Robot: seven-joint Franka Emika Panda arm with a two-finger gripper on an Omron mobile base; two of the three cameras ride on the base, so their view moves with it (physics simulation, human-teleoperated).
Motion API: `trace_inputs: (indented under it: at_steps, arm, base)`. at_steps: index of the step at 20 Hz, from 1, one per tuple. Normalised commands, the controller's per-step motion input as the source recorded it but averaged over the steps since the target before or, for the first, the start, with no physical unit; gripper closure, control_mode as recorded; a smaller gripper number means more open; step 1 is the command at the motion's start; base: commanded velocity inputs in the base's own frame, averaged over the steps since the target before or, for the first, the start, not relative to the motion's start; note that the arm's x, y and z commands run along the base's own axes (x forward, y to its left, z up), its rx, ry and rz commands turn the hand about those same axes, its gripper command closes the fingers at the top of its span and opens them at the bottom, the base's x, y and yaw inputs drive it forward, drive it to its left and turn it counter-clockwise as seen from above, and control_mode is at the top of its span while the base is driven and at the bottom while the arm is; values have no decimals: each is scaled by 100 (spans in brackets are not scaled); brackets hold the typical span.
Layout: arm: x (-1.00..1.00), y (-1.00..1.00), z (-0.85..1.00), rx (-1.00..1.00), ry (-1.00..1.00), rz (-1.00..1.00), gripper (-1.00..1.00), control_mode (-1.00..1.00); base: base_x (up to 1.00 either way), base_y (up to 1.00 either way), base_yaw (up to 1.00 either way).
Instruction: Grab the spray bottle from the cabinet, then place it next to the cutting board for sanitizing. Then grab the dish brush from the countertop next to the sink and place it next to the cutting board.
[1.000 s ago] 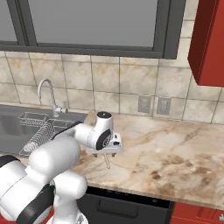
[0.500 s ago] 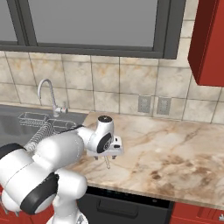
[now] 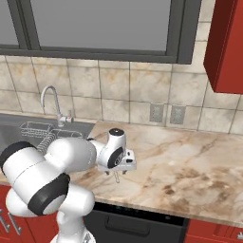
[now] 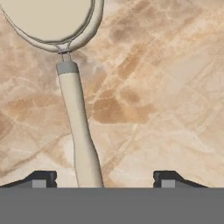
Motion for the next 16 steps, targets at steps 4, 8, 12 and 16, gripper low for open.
trace_inputs:
  at_steps: [4, 8, 12, 16]
  arm:
    - [4, 0, -21, 0, 0, 0, 100, -100]
    - [0, 2, -18, -1, 0, 0, 100, -100]
    - [-8, 39, -4, -8, 0, 0, 100, -100]
    - [-22, 77, 6, -1, 0, 16, 100, -100]
  base:
    - [0, 0, 0]
    - [0, 0, 0]
    - [0, 0, 0]
    - [0, 0, 0]
